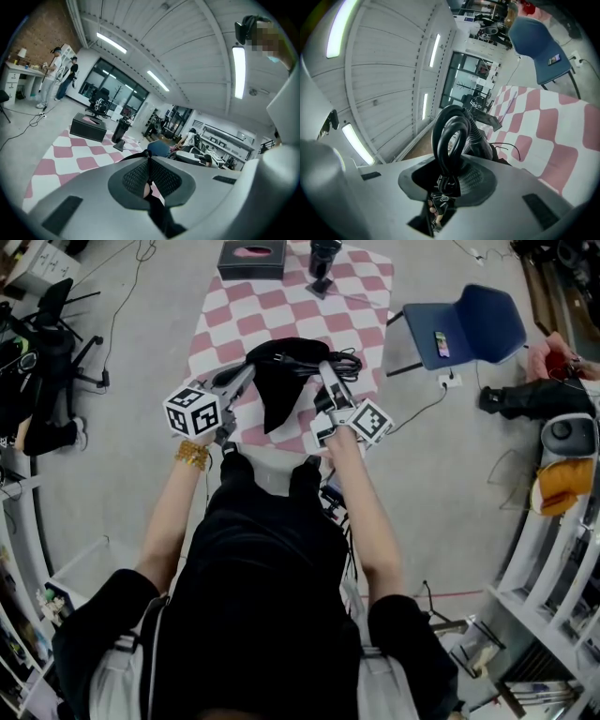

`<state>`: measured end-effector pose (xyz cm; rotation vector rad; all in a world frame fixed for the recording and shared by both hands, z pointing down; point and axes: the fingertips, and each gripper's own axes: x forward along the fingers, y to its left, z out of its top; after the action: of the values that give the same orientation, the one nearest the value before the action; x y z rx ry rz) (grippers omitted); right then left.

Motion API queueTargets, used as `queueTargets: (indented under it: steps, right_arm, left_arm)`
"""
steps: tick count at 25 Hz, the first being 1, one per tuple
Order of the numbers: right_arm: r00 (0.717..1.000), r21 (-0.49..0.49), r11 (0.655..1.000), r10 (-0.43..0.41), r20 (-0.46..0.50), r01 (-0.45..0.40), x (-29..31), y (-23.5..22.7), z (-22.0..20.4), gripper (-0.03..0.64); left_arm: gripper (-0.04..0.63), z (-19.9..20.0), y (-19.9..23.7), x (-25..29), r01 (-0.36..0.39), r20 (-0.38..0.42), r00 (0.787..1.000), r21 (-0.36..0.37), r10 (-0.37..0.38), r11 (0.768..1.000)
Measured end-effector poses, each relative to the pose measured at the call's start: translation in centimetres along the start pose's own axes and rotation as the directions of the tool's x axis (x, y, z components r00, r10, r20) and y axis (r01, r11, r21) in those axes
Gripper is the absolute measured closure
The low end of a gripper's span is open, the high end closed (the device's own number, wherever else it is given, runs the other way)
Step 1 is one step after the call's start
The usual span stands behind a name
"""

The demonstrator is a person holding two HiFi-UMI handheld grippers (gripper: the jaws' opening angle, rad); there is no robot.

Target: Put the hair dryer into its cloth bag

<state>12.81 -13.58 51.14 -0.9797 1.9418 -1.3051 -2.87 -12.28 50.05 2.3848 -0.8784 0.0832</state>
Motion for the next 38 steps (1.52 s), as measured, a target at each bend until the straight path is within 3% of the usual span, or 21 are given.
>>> queueTargets:
  steps: [2,5,7,9,12,15,17,19,23,27,31,35,38]
  right_arm:
    - [1.0,-0.003,1.0,-0.006,-0.002,0.006,-0.1,-0.3,0.1,0.515]
    - [0.984,-0.111,0.98,-0.172,-0.047,0.166,-0.6,-2.2,0.1,0.515]
    - [0.977,-0.155,0.969,-0.204,-0.061,0.192,-0.1,-2.2,-0.1,0.515]
    - [0.974,-0.2,0.96,-0.212,-0.076,0.194,0.8,-1.7,-0.4,0.515]
    - [0.96,-0.301,0.925,-0.268,-0.083,0.232,1.6,-2.0,-0.6,0.515]
    - [0.938,-0.453,0.857,-0.328,-0.111,0.246,2.7,-2.2,-1.5,0.515]
    - [0.923,-0.601,0.774,-0.355,-0.152,0.199,3.4,-1.7,-2.6,0.515]
    - [0.904,-0.75,0.65,-0.383,-0.189,0.119,3.9,-0.9,-3.8,0.515]
    - [0.896,-0.888,0.457,-0.372,-0.244,-0.052,4.6,1.5,-6.1,0.515]
    - [0.877,-0.938,0.328,-0.41,-0.248,-0.112,5.1,1.7,-7.5,0.515]
    - [0.832,-0.974,0.125,-0.506,-0.227,-0.189,5.0,-1.0,-8.6,0.518]
    - [0.803,-0.962,-0.031,-0.558,-0.209,-0.272,5.0,-2.6,-9.8,0.518]
    - [0.772,-0.931,-0.107,-0.596,-0.222,-0.35,5.0,-4.0,-11.1,0.517]
  left_arm:
    - [0.574,0.0,0.0,0.0,-0.004,-0.005,1.0,0.006,0.004,1.0]
    - [0.574,-0.1,-0.6,0.4,0.002,-0.03,1.0,0.092,0.001,0.996]
    - [0.574,-0.4,-1.3,0.7,0.013,-0.047,0.999,0.163,-0.006,0.987]
    - [0.574,-0.8,-2.4,1.0,0.044,-0.082,0.996,0.271,-0.022,0.962]
    - [0.574,-2.0,-4.3,1.8,0.112,-0.164,0.985,0.415,-0.047,0.903]
    - [0.574,-2.4,-4.8,2.3,0.119,-0.188,0.982,0.466,-0.034,0.877]
    - [0.574,-1.9,-4.5,2.4,0.094,-0.161,0.987,0.461,-0.021,0.882]
    - [0.574,-1.1,-4.1,2.4,0.067,-0.129,0.992,0.451,-0.009,0.89]
    - [0.574,-0.8,-4.0,2.3,0.083,-0.142,0.99,0.462,-0.018,0.883]
    - [0.574,-0.9,-4.3,2.0,0.096,-0.132,0.99,0.449,-0.041,0.888]
    - [0.574,-0.3,-5.6,2.5,0.13,-0.096,0.99,0.411,-0.1,0.902]
    - [0.574,-0.5,-5.8,2.9,0.149,-0.078,0.989,0.376,-0.129,0.915]
    - [0.574,0.1,-5.3,2.7,0.141,-0.067,0.99,0.375,-0.125,0.916]
